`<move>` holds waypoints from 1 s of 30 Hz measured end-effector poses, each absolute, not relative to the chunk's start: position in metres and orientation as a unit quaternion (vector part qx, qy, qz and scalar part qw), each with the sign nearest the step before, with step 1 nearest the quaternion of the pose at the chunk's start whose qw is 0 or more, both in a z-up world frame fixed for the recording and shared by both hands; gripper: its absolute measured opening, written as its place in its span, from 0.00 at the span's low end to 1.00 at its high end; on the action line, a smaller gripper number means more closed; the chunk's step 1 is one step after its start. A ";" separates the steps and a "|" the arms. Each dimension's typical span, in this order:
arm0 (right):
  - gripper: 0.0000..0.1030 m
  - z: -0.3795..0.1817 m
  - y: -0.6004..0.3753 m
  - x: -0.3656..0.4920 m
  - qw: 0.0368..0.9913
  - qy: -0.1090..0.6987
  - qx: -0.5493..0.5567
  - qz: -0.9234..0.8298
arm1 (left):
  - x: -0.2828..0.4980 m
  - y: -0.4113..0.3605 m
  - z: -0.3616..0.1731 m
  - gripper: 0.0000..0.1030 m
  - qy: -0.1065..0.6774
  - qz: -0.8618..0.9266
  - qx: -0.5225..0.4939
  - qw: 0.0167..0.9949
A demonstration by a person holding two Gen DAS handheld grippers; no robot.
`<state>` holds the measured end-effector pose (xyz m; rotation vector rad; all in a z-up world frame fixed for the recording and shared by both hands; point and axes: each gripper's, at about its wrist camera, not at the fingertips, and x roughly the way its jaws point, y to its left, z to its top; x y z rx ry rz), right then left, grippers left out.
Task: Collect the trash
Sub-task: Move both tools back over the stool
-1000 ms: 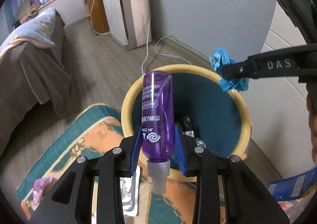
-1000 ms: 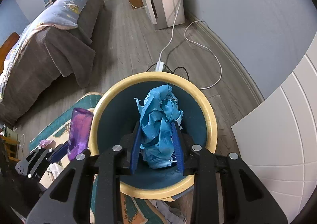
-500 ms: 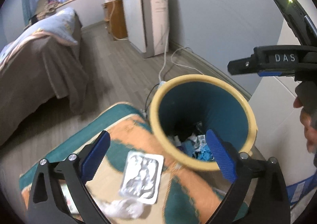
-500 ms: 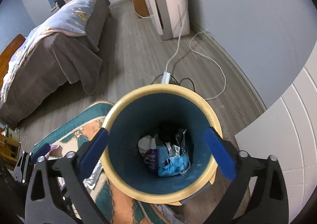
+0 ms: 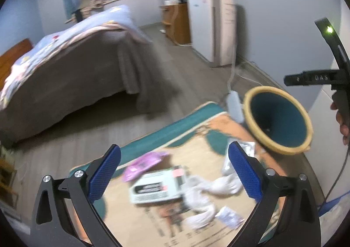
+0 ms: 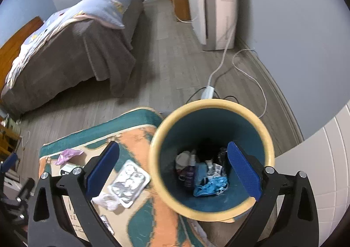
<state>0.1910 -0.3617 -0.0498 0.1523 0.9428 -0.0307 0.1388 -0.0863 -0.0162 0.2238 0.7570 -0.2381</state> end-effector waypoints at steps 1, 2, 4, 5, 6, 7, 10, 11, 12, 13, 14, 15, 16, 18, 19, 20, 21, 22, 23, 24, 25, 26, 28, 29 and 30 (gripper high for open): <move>0.94 -0.049 -0.354 0.192 0.888 0.455 0.070 -0.011 | 0.138 -0.077 -0.016 0.95 0.366 -0.109 0.103 0.919; 0.94 -0.049 -0.344 0.192 0.887 0.456 0.065 -0.006 | 0.135 -0.064 -0.016 0.95 0.361 -0.099 0.093 0.923; 0.94 -0.050 -0.328 0.193 0.886 0.461 0.056 0.003 | 0.131 -0.045 -0.019 0.95 0.358 -0.087 0.081 0.926; 0.94 -0.052 -0.318 0.193 0.884 0.464 0.049 0.009 | 0.131 -0.037 -0.022 0.95 0.363 -0.079 0.077 0.925; 0.94 -0.054 -0.310 0.193 0.883 0.468 0.043 0.013 | 0.132 -0.030 -0.025 0.95 0.371 -0.073 0.073 0.923; 0.94 -0.056 -0.302 0.193 0.881 0.472 0.036 0.018 | 0.132 -0.025 -0.026 0.95 0.374 -0.071 0.070 0.922; 0.94 -0.062 -0.281 0.193 0.875 0.483 0.020 0.024 | 0.130 -0.009 -0.028 0.95 0.369 -0.064 0.071 0.924; 0.94 -0.065 -0.274 0.194 0.872 0.488 0.018 0.025 | 0.129 -0.005 -0.028 0.95 0.370 -0.063 0.072 0.924; 0.94 -0.068 -0.269 0.193 0.870 0.491 0.017 0.026 | 0.131 -0.001 -0.029 0.95 0.371 -0.061 0.071 0.924; 0.94 -0.071 -0.264 0.194 0.867 0.497 0.017 0.027 | 0.131 0.002 -0.031 0.95 0.372 -0.059 0.071 0.924; 0.94 -0.076 -0.258 0.194 0.863 0.504 0.015 0.029 | 0.133 0.006 -0.032 0.95 0.375 -0.057 0.070 0.923; 0.94 -0.079 -0.254 0.194 0.861 0.508 0.012 0.028 | 0.133 0.010 -0.033 0.95 0.376 -0.056 0.070 0.922; 0.94 -0.082 -0.250 0.194 0.859 0.511 0.008 0.025 | 0.134 0.013 -0.035 0.95 0.376 -0.055 0.069 0.922; 0.94 -0.087 -0.244 0.194 0.856 0.517 0.001 0.015 | 0.135 0.016 -0.037 0.95 0.380 -0.056 0.070 0.920; 0.94 -0.090 -0.243 0.194 0.855 0.518 0.002 0.012 | 0.137 0.017 -0.038 0.95 0.382 -0.056 0.070 0.920; 0.94 -0.092 -0.243 0.194 0.855 0.518 0.005 0.008 | 0.137 0.019 -0.038 0.95 0.382 -0.056 0.069 0.920; 0.94 -0.096 -0.243 0.194 0.855 0.518 0.008 0.005 | 0.137 0.019 -0.038 0.95 0.382 -0.057 0.067 0.920; 0.94 -0.101 -0.243 0.194 0.853 0.521 0.010 0.001 | 0.138 0.020 -0.039 0.95 0.382 -0.057 0.067 0.920; 0.94 -0.107 -0.243 0.195 0.846 0.533 0.009 -0.005 | 0.138 0.020 -0.040 0.95 0.383 -0.059 0.067 0.920; 0.94 -0.112 -0.243 0.196 0.842 0.539 0.008 -0.009 | 0.138 0.021 -0.042 0.95 0.385 -0.059 0.067 0.919; 0.94 -0.115 -0.244 0.197 0.841 0.541 0.007 -0.012 | 0.140 0.022 -0.044 0.95 0.389 -0.059 0.067 0.917; 0.94 -0.120 -0.244 0.197 0.837 0.546 0.002 -0.017 | 0.141 0.022 -0.046 0.95 0.393 -0.059 0.067 0.915; 0.94 -0.127 -0.244 0.198 0.831 0.556 -0.004 -0.022 | 0.145 0.023 -0.048 0.95 0.397 -0.060 0.061 0.914; 0.94 -0.132 -0.245 0.200 0.826 0.563 -0.003 -0.022 | 0.147 0.022 -0.050 0.95 0.401 -0.064 0.057 0.912; 0.94 -0.136 -0.245 0.201 0.822 0.568 -0.001 -0.023 | 0.149 0.021 -0.053 0.95 0.404 -0.067 0.056 0.911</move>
